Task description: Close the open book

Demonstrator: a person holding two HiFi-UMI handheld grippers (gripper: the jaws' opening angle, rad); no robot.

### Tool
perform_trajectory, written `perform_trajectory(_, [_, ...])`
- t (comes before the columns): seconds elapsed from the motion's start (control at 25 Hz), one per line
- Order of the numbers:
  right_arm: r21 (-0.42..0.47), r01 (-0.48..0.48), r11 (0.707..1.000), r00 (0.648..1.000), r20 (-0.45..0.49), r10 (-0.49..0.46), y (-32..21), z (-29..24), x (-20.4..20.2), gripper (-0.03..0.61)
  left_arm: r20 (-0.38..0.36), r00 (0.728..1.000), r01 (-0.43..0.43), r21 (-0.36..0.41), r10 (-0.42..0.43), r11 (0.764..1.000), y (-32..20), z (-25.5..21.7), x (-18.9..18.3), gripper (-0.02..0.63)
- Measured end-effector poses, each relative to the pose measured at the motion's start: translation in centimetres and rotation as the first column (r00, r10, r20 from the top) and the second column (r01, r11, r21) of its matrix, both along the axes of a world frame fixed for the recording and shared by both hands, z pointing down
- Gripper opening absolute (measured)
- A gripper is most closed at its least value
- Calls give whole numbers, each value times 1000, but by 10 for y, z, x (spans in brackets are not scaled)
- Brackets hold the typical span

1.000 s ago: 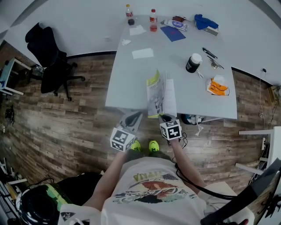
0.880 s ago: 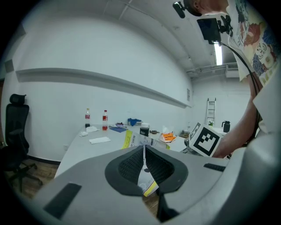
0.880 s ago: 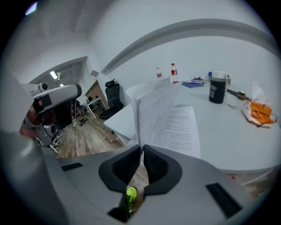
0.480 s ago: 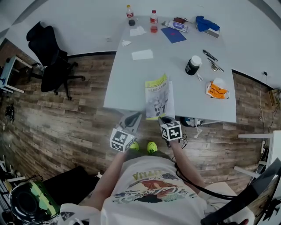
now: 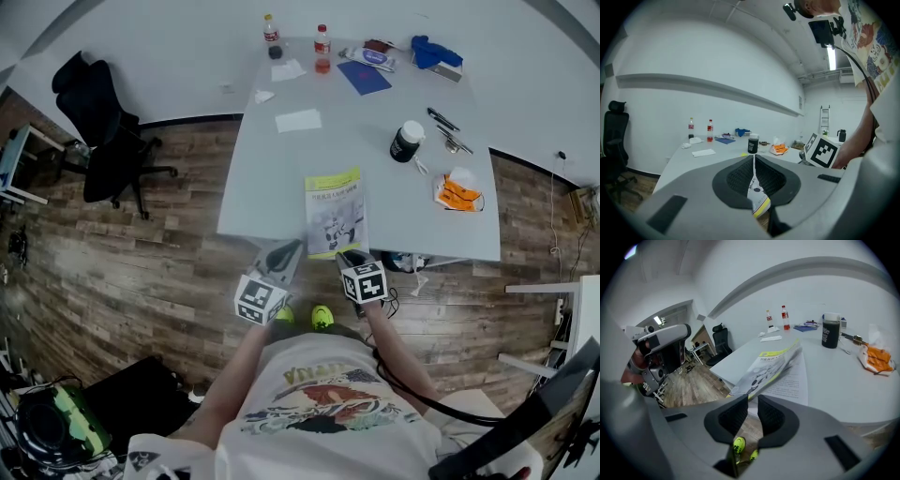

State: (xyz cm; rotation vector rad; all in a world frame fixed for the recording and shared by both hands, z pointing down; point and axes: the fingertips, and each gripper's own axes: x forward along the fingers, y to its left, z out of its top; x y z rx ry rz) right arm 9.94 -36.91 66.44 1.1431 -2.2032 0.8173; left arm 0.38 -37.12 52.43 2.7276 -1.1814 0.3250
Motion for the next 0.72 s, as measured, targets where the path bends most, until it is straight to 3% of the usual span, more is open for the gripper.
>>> perform_trajectory(0.24, [32, -24, 999, 999, -43, 25, 8, -9, 11, 43, -9, 1000, 0, 11, 0, 1000, 2, -6, -3, 14])
perform_trajectory(0.56, [161, 19, 987, 1000, 11, -21, 7, -58, -2, 43, -36, 999, 5, 36, -4, 999, 7, -23, -4, 14])
perform_trajectory(0.72, [252, 32, 967, 999, 34, -41, 6, -91, -9, 43, -40, 999, 8, 45, -6, 999, 8, -28, -4, 14])
